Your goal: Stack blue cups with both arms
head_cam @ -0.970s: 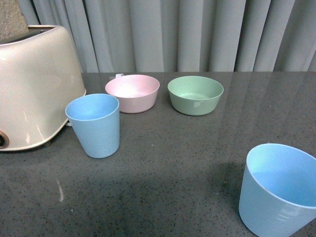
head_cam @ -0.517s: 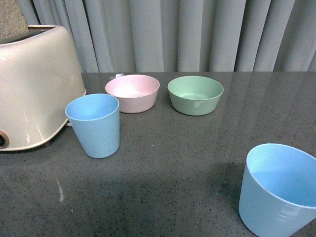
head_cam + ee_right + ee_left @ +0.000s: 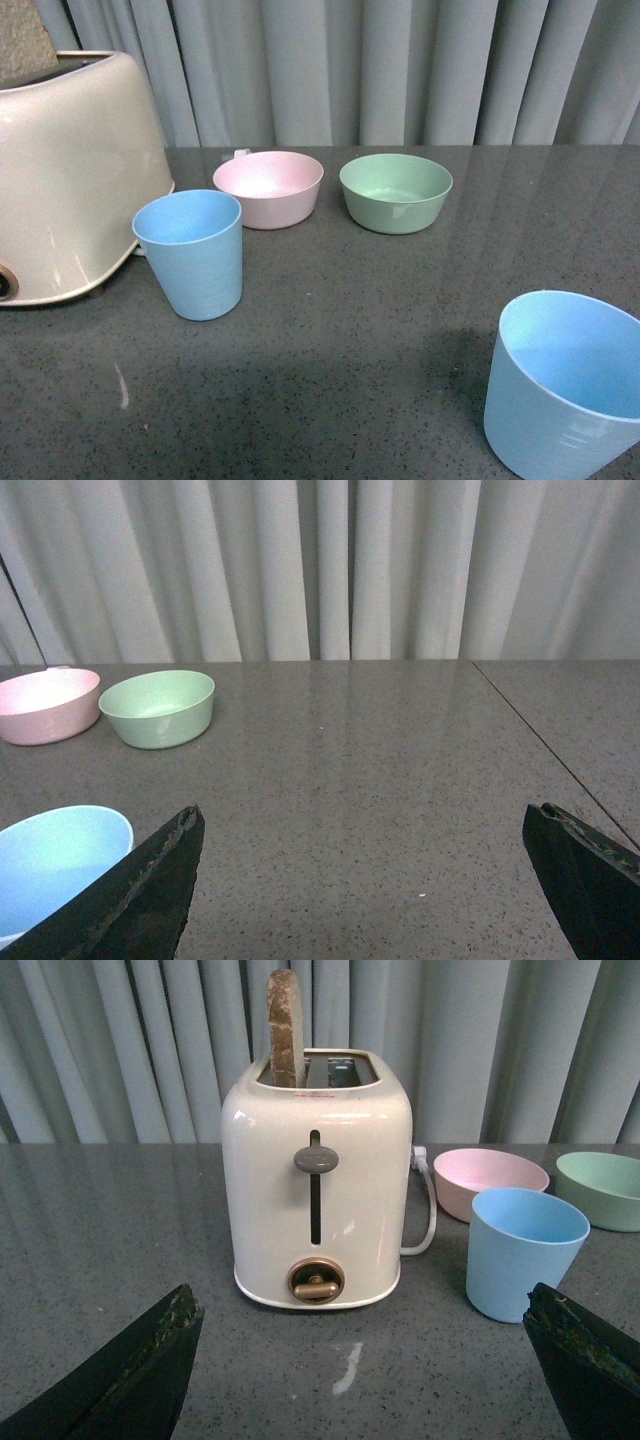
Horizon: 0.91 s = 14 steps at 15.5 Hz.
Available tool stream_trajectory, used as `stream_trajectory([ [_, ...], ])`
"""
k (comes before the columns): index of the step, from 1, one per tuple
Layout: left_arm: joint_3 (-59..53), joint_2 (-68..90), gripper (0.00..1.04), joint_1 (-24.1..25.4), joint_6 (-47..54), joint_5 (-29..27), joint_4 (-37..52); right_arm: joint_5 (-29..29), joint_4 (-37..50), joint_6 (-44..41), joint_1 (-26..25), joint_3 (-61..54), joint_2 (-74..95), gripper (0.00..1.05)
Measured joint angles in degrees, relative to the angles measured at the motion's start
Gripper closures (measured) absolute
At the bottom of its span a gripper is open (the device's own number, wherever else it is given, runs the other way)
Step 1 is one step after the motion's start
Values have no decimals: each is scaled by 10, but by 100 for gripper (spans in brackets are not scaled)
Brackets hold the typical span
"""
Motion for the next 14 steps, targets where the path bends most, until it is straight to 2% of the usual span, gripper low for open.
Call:
stream_trajectory([
  [11,0,0,7,0,0,0,0,0,0,0,0,0,0,7],
  [13,52,75,7,-64,-11,-139,-127,0,0,0,0,0,0,7],
  [14,60,91,7,-66,-11,-163,-133,0,0,0,0,0,0,7],
])
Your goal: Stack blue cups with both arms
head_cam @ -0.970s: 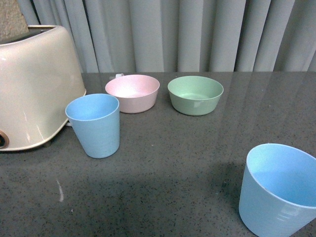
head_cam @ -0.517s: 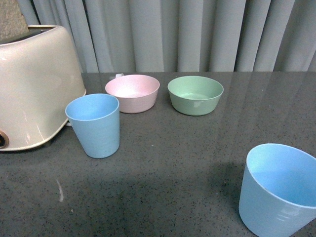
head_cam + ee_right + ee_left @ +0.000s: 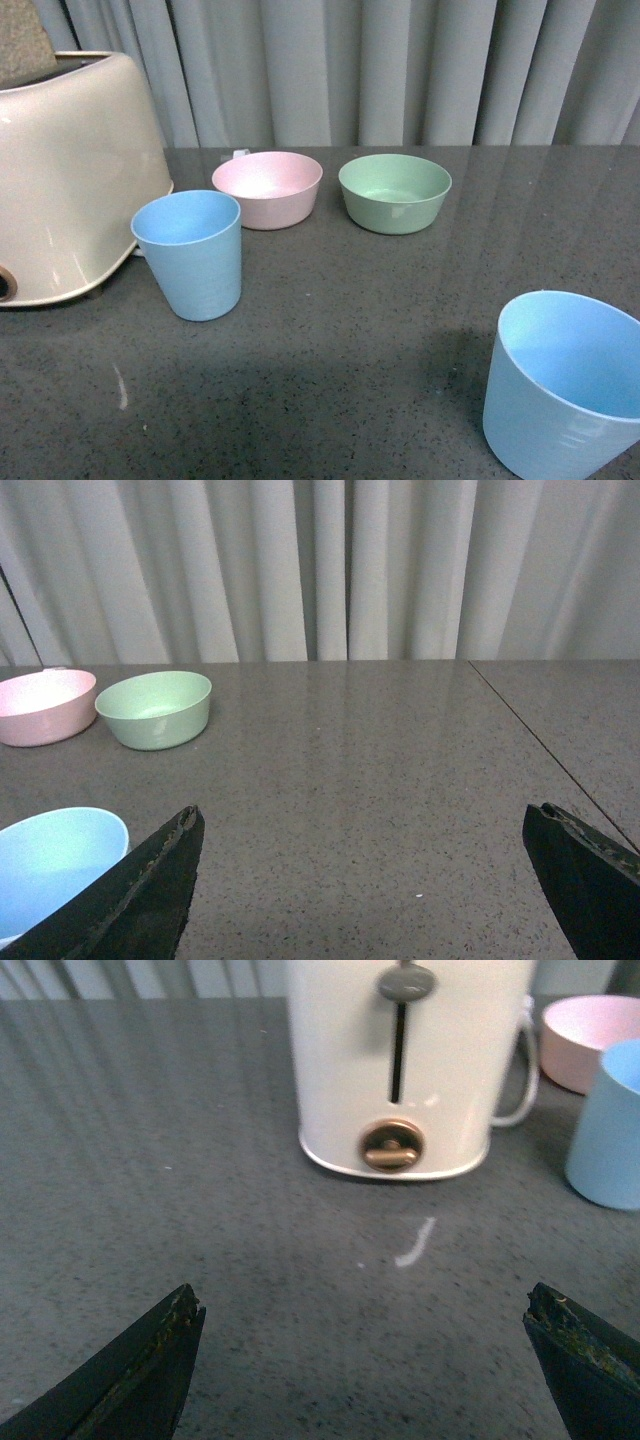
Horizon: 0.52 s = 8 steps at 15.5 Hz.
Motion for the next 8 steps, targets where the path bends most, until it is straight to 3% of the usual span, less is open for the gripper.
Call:
stream_trajectory([
  [2,17,-3,7,28,5,12,20,0,0,0,0,0,0,7],
  [6,88,196,7,112,53,155,220,0,0,0,0,0,0,7],
  [8,173,344,7,92,82,223,318,0,0,0,0,0,0,7],
])
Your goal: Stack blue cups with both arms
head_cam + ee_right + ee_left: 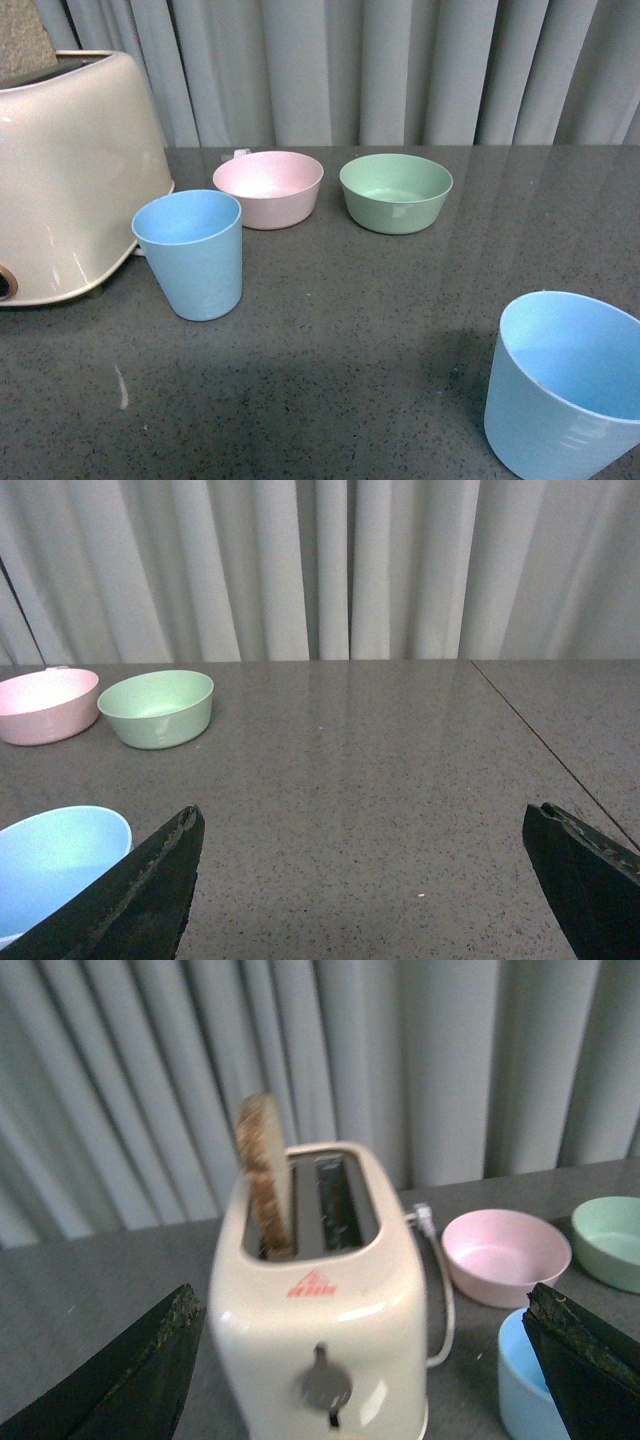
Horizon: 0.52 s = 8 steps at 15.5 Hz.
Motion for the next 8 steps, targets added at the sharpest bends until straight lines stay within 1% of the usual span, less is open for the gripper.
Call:
stream_trajectory([
  [2,89,120,7,-40,23,57,-9,0,0,0,0,0,0,7],
  [5,207,251,7,-124,64,120,-96,0,0,0,0,0,0,7],
  [7,258,312,7,-165,106,137,-149,0,0,0,0,0,0,7],
  [8,272,343,7,-172,128,137,-177,0,0,0,0,0,0,7],
])
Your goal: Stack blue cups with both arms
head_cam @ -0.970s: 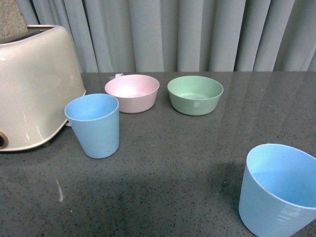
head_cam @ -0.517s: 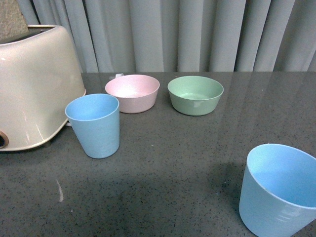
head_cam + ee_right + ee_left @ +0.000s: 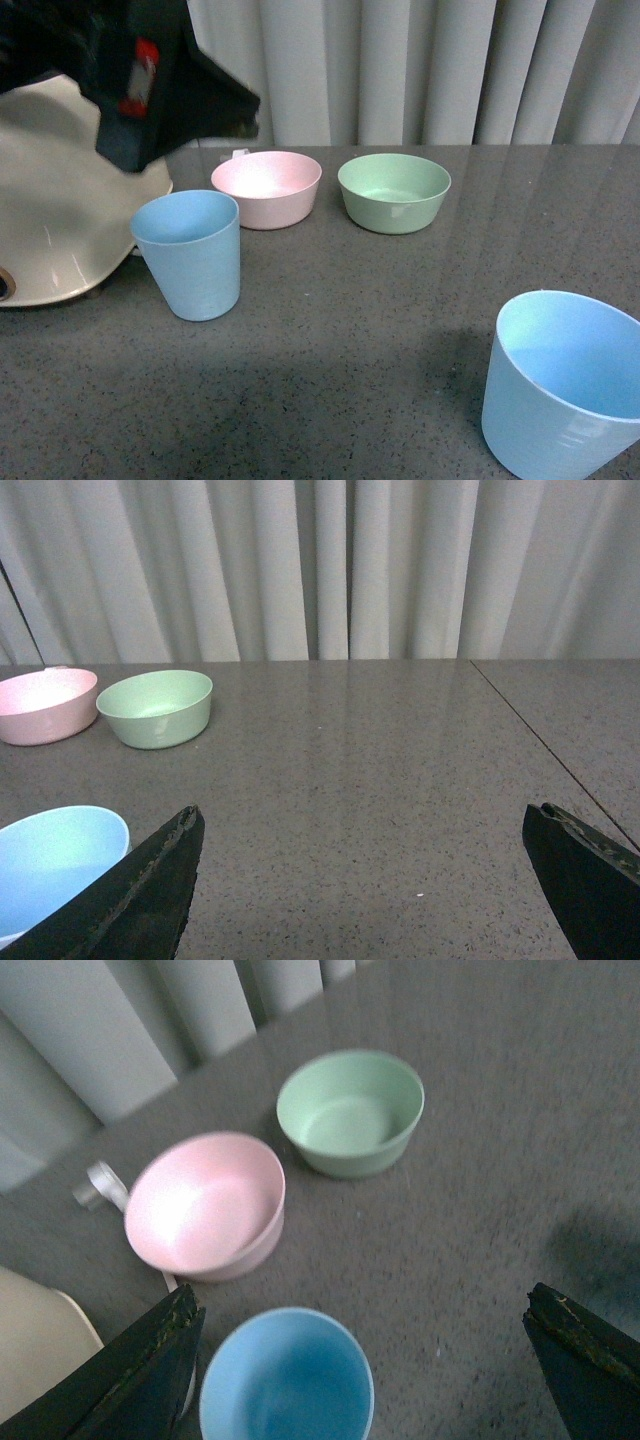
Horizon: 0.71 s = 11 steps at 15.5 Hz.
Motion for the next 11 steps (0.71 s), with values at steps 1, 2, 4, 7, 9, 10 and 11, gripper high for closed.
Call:
stream_trajectory([
  [1,10,30,7,-2,19,-8,-26,0,0,0,0,0,0,7],
  [2,18,57,7,-2,40,-8,-54,0,0,0,0,0,0,7],
  [4,34,87,7,-2,75,-11,-82,0,0,0,0,0,0,7],
  [7,55,116,7,-2,99,0,-113,0,0,0,0,0,0,7],
  [9,55,123,7,-2,117,-7,-117,0,0,0,0,0,0,7],
  [10,55,128,7,-3,121,-4,-117,0,0,0,0,0,0,7],
  [11,55,132,7,-6,122,-4,-116,0,0,0,0,0,0,7],
])
